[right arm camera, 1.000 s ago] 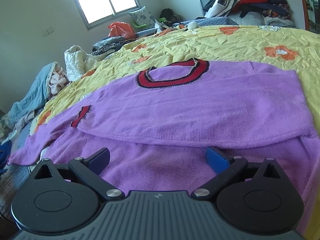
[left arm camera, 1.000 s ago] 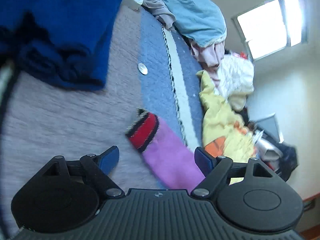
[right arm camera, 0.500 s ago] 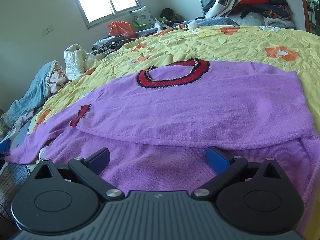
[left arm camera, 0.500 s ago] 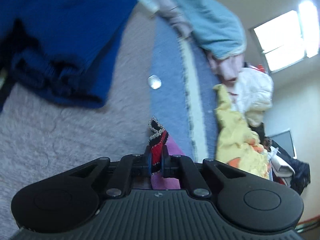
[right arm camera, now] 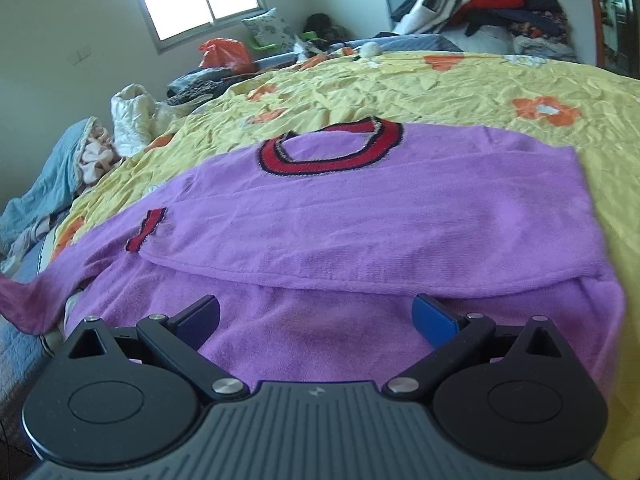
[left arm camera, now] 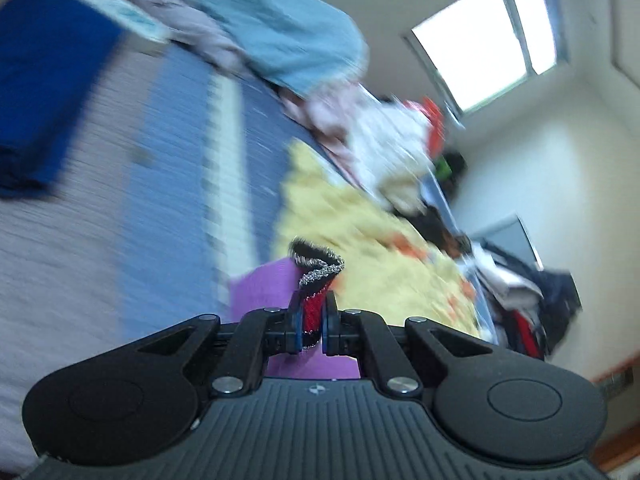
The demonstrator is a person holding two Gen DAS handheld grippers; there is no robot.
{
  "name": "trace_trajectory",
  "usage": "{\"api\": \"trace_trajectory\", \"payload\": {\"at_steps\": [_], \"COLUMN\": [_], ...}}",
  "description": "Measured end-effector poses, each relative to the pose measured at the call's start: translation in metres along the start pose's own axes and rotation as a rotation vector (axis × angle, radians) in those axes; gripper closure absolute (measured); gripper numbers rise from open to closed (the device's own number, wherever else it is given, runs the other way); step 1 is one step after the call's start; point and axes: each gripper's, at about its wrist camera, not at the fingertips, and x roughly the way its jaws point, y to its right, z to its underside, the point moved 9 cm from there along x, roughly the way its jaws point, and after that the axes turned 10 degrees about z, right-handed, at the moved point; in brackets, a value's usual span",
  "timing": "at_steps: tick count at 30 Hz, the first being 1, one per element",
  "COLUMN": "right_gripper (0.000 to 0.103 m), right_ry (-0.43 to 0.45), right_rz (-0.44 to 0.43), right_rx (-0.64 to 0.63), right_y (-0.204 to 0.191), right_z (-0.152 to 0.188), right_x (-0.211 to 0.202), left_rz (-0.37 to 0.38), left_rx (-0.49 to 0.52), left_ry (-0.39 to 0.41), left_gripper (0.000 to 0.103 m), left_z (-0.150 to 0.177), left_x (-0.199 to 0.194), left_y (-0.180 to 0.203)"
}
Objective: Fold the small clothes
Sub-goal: 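Lift the held sleeve up off the bed edge with the left gripper, then carry the sleeve across the sweater body and open the left gripper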
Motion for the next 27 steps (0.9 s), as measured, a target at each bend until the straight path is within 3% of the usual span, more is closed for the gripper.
{"api": "trace_trajectory", "payload": {"at_steps": [8, 16, 21, 27], "right_gripper": [0.000, 0.000, 0.000, 0.000], "right_ry": [0.025, 0.018, 0.013, 0.001], "right_rz": [0.023, 0.072, 0.153, 0.182], "right_rx": [0.058, 0.100, 0.128, 0.152], "right_y": [0.017, 0.038, 0.063, 0.085], "right_z": [-0.002, 0.007, 0.011, 0.013], "right_x": [-0.032, -0.048, -0.054, -0.057], "left_rz": [0.133, 0.231, 0.269, 0.292], "left_rx": [0.225, 0.453, 0.553, 0.634], "left_ry": [-0.189, -0.356, -0.465, -0.586], "left_gripper": [0.094, 0.094, 0.094, 0.094], "left_z": [0.104, 0.237, 0.320, 0.406], "left_x": [0.098, 0.185, 0.217, 0.233], "left_y": [0.138, 0.253, 0.296, 0.319]}}
